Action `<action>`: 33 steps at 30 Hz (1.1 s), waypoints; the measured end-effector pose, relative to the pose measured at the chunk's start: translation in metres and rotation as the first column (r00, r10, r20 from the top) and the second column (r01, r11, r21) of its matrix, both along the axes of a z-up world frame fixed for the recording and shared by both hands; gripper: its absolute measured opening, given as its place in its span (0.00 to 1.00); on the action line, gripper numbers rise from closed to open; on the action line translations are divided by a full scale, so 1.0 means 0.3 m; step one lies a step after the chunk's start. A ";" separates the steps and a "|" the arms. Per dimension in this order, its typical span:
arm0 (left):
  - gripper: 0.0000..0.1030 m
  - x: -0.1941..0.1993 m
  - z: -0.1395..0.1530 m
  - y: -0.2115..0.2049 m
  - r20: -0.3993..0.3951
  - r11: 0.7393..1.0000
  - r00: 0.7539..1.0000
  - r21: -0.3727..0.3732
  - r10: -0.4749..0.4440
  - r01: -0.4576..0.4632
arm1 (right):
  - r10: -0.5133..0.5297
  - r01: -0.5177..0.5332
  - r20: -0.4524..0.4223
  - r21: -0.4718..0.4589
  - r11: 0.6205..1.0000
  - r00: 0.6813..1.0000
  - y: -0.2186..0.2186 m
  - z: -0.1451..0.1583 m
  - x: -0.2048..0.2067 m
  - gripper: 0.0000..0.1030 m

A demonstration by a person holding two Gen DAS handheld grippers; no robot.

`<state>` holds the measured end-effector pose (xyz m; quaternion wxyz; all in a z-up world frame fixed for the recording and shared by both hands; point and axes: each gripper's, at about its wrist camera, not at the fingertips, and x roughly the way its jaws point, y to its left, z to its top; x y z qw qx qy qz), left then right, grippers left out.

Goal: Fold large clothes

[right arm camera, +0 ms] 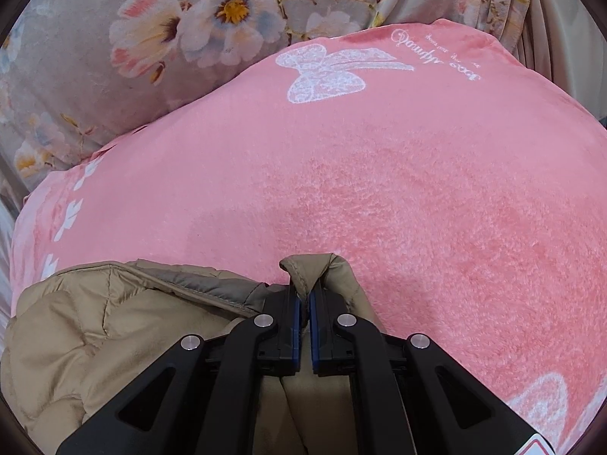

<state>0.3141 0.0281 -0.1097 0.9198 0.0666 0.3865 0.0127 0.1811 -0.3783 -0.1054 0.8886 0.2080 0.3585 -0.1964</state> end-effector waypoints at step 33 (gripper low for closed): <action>0.75 -0.120 0.145 -0.421 -0.006 0.977 0.978 -0.062 -0.206 0.206 | 0.260 -0.255 0.026 -0.135 0.958 0.965 0.462 0.110 0.081 0.19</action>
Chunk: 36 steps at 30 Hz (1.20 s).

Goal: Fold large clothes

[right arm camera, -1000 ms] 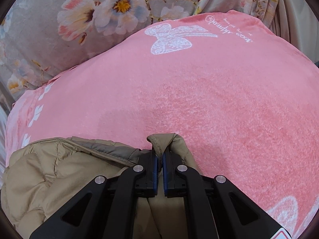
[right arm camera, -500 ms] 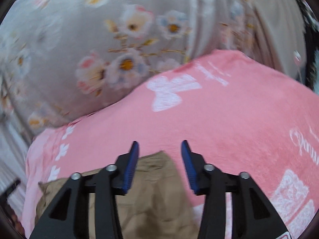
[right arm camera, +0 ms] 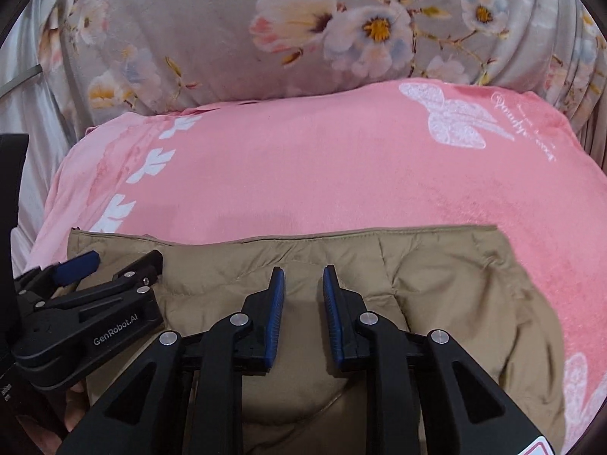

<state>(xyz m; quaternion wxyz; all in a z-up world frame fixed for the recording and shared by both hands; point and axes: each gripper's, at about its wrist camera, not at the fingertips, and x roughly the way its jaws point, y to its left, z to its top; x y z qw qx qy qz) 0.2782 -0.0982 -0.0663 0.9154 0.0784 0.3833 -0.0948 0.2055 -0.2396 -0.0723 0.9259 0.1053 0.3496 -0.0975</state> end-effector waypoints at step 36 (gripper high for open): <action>0.87 -0.106 -0.107 0.071 0.040 0.998 0.999 -0.041 -0.037 0.039 | -0.022 0.021 0.063 0.022 1.000 0.998 0.064 -0.082 -0.122 0.21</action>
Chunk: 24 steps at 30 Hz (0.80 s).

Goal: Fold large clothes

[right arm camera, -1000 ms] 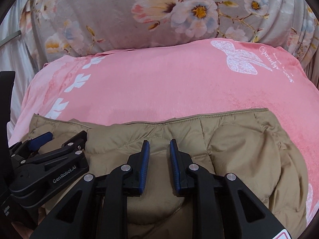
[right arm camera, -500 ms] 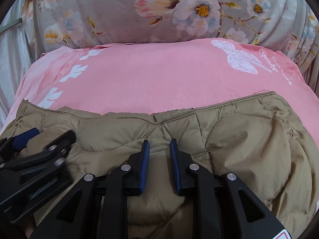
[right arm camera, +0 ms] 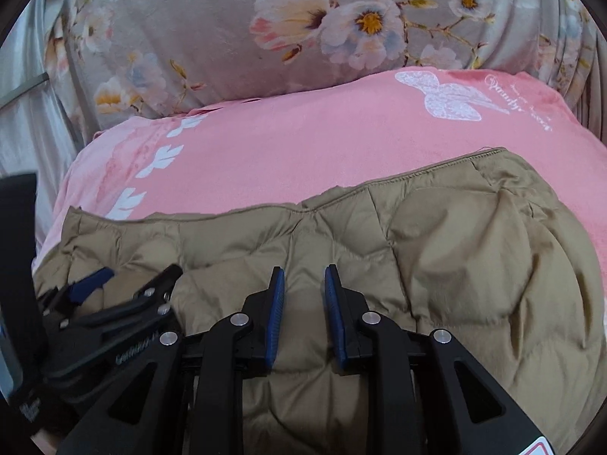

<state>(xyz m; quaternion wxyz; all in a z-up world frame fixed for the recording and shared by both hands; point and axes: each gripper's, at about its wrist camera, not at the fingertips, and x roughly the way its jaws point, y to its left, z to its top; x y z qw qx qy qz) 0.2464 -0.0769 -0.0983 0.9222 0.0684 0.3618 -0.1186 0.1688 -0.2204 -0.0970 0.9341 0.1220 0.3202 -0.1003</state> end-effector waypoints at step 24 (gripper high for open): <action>0.87 0.003 -0.005 0.002 -0.002 1.000 1.000 -0.018 0.000 0.000 | -0.044 0.031 -0.069 -0.187 0.982 0.997 0.074 -0.037 0.047 0.22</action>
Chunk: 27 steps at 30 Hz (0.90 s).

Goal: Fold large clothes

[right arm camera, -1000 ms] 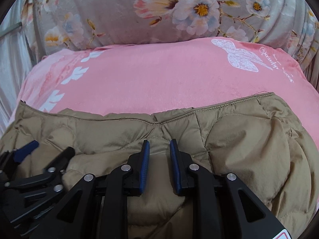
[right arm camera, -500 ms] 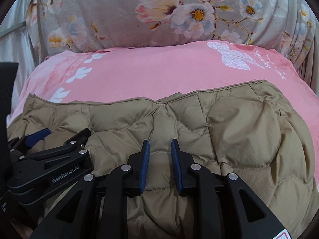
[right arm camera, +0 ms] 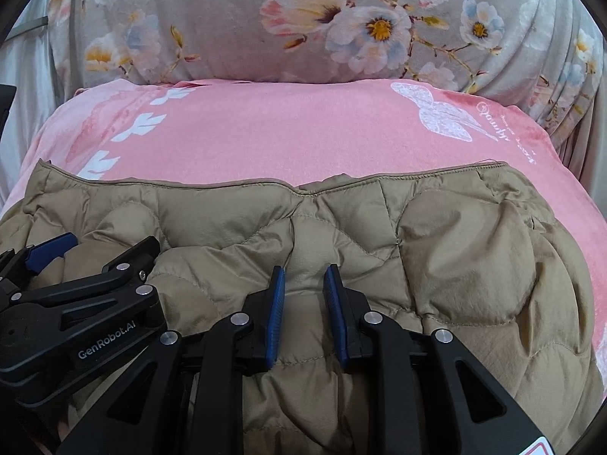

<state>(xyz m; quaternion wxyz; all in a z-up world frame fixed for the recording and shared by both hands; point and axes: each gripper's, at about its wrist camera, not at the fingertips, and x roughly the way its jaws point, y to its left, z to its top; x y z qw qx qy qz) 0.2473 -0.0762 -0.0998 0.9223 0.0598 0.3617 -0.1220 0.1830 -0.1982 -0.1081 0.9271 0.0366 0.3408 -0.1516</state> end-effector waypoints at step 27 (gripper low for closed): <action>0.94 0.012 -0.007 -0.042 0.037 0.991 0.997 0.109 0.072 -0.076 | 0.003 -0.003 -0.002 0.004 1.000 1.000 -0.003 -0.005 0.023 0.24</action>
